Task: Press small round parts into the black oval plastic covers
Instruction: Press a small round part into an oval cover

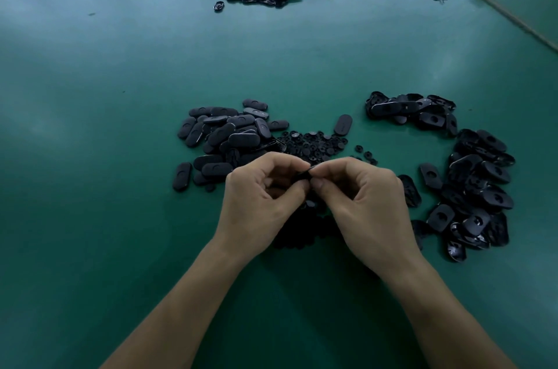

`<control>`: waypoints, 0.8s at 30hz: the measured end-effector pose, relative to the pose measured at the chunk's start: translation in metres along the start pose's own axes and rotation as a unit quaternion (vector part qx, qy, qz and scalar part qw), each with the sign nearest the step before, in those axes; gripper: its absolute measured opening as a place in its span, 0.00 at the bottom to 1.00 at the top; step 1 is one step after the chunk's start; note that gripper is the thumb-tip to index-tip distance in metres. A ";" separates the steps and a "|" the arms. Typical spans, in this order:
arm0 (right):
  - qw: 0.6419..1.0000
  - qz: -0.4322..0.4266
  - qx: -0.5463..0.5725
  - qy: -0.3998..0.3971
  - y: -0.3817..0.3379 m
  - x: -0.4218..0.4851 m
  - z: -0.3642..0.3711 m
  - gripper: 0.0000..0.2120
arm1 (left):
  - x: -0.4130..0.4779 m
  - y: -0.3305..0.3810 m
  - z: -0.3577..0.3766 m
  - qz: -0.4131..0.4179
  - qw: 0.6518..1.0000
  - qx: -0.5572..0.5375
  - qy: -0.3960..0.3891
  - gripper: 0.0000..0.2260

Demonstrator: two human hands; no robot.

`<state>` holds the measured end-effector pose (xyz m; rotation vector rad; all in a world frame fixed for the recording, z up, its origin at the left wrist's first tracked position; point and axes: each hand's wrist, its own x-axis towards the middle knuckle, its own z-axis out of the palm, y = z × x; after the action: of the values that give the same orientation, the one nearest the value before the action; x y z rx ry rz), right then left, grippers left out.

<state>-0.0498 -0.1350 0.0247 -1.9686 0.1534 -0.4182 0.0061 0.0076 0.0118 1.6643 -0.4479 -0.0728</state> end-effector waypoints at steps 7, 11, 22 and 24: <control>1.000 -0.013 -0.017 0.012 -0.003 -0.001 0.001 0.09 | 0.000 -0.001 0.000 -0.003 1.000 -0.006 0.000 0.13; 1.000 -0.004 0.002 -0.015 -0.004 -0.001 0.000 0.11 | 0.000 -0.003 0.000 -0.005 1.000 -0.007 0.012 0.12; 1.000 0.001 0.007 -0.028 -0.002 0.001 -0.004 0.10 | 0.002 -0.004 -0.002 -0.026 0.998 -0.050 0.040 0.12; 1.000 0.005 0.000 -0.018 -0.002 0.001 -0.002 0.10 | 0.002 -0.004 -0.002 -0.027 0.998 -0.050 0.038 0.12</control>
<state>-0.0499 -0.1367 0.0272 -1.9726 0.1403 -0.3765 0.0095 0.0087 0.0091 1.5751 -0.3371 -0.0708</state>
